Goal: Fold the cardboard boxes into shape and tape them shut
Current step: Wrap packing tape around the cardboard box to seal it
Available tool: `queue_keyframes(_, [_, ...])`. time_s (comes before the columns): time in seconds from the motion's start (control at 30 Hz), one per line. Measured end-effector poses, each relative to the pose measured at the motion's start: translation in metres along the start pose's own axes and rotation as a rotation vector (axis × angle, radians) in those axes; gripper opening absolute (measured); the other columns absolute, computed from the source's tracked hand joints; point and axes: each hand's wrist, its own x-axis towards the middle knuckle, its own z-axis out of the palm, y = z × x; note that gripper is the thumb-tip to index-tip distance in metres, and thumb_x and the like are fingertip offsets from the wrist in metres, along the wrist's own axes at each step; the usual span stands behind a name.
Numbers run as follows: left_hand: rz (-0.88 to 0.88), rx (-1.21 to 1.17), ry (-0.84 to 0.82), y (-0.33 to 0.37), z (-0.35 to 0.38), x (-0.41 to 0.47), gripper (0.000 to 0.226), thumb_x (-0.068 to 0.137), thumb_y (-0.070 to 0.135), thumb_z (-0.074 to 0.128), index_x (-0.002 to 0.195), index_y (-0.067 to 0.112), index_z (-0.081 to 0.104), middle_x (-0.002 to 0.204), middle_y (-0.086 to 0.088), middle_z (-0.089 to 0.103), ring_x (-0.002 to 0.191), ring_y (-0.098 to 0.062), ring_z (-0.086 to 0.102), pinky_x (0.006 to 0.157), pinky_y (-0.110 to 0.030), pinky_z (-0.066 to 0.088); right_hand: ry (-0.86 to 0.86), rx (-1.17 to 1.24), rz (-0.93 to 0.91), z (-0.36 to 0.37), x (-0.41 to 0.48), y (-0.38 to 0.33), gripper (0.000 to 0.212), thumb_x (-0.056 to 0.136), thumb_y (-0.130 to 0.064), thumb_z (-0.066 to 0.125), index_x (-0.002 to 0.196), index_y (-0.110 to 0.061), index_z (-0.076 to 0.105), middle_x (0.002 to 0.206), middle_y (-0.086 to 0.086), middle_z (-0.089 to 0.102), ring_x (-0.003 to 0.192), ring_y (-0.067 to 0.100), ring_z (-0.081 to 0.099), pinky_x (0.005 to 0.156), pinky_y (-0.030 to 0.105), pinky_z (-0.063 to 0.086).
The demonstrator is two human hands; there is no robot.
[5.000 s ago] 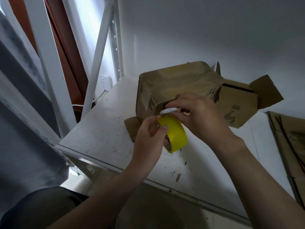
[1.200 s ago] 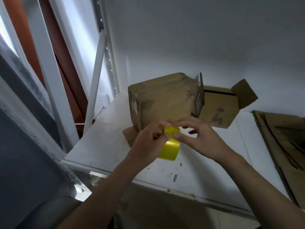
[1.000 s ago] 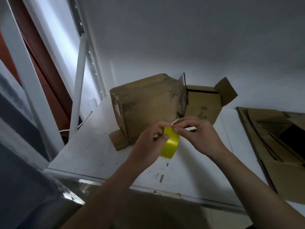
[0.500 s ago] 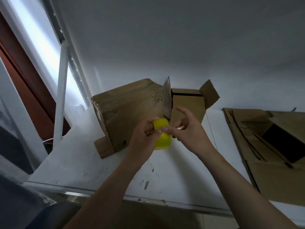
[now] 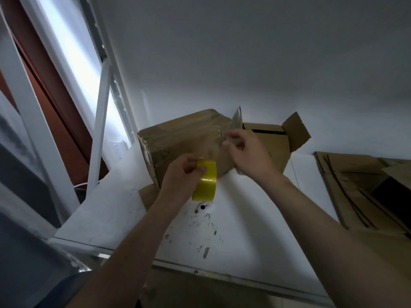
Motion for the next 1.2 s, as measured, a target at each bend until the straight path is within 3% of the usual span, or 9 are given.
queue_keyframes(0.1, [0.036,0.195,0.047,-0.011,-0.015,0.009,0.018,0.09,0.031,0.071,0.096,0.047,0.066,0.098,0.025,0.064,0.091,-0.003,0.061,0.066,-0.027,0.046,-0.043,-0.092,0.024,0.003,0.05,0.007,0.049,0.094,-0.036,0.068,0.14,-0.033,0.055,0.136,-0.001,0.051,0.129,0.019,0.047,0.11,0.036,0.04])
queue_keyframes(0.2, [0.024,0.275,0.094,-0.021,-0.029,0.018,0.017,0.089,0.034,0.071,0.103,0.042,0.067,0.104,0.019,0.065,0.094,-0.008,0.061,0.07,-0.03,0.049,-0.142,-0.079,0.141,0.013,0.084,0.017,0.064,0.094,-0.036,0.065,0.152,-0.031,0.04,0.152,0.002,0.045,0.142,0.026,0.038,0.117,0.041,0.034])
queue_keyframes(0.4, [-0.011,0.24,0.17,-0.02,-0.055,0.032,0.015,0.091,0.035,0.07,0.103,0.042,0.066,0.115,0.008,0.066,0.104,-0.02,0.062,0.091,-0.051,0.056,0.005,-0.215,0.12,0.047,0.079,0.025,0.048,0.091,-0.038,0.056,0.138,-0.047,0.053,0.105,-0.014,0.062,0.128,0.031,0.045,0.098,0.034,0.024])
queue_keyframes(0.57, [-0.001,0.26,0.253,-0.025,-0.077,0.027,0.017,0.09,0.035,0.07,0.089,0.048,0.06,0.101,0.021,0.061,0.1,-0.016,0.06,0.086,-0.049,0.058,0.03,-0.183,-0.023,0.06,0.035,0.005,0.042,0.094,-0.027,0.057,0.133,-0.042,0.06,0.123,-0.002,0.06,0.121,0.029,0.047,0.107,0.042,0.04])
queue_keyframes(0.77, [0.017,0.266,0.289,-0.024,-0.091,0.01,0.018,0.088,0.03,0.07,0.104,0.037,0.069,0.1,0.014,0.067,0.094,-0.017,0.065,0.075,-0.045,0.061,-0.001,-0.073,-0.159,0.065,-0.003,-0.027,0.029,0.098,-0.026,0.056,0.116,-0.043,0.071,0.104,-0.021,0.072,0.08,0.001,0.065,0.068,0.027,0.058])
queue_keyframes(0.87, [0.004,0.251,0.282,-0.026,-0.098,0.004,0.018,0.088,0.028,0.072,0.095,0.043,0.065,0.1,0.016,0.064,0.097,-0.017,0.063,0.077,-0.045,0.061,0.02,-0.071,-0.123,0.066,-0.019,-0.015,0.019,0.097,-0.024,0.059,0.1,-0.038,0.072,0.094,-0.02,0.071,0.071,0.0,0.064,0.068,0.028,0.058])
queue_keyframes(0.97, [0.009,0.263,0.258,-0.032,-0.099,-0.001,0.019,0.088,0.029,0.073,0.09,0.045,0.063,0.101,0.015,0.065,0.097,-0.017,0.063,0.077,-0.046,0.06,-0.285,-0.218,-0.052,0.075,-0.037,0.015,0.025,0.094,-0.011,0.061,0.094,-0.029,0.079,0.097,-0.016,0.072,0.083,0.005,0.064,0.087,0.037,0.056])
queue_keyframes(1.07, [0.028,0.319,0.209,-0.04,-0.099,-0.004,0.019,0.088,0.028,0.073,0.091,0.044,0.063,0.101,0.014,0.066,0.094,-0.013,0.063,0.071,-0.036,0.057,-0.611,-0.502,-0.035,0.092,-0.056,0.042,0.031,0.095,-0.009,0.059,0.113,-0.027,0.078,0.111,0.001,0.074,0.115,0.025,0.056,0.098,0.038,0.049])
queue_keyframes(1.2, [0.034,0.375,0.155,-0.045,-0.096,-0.005,0.02,0.089,0.028,0.073,0.09,0.045,0.062,0.094,0.02,0.062,0.086,-0.002,0.057,0.061,-0.022,0.041,-0.586,-0.54,-0.012,0.101,-0.065,0.056,0.035,0.096,-0.017,0.064,0.128,-0.032,0.07,0.118,0.009,0.066,0.118,0.027,0.049,0.097,0.035,0.047])
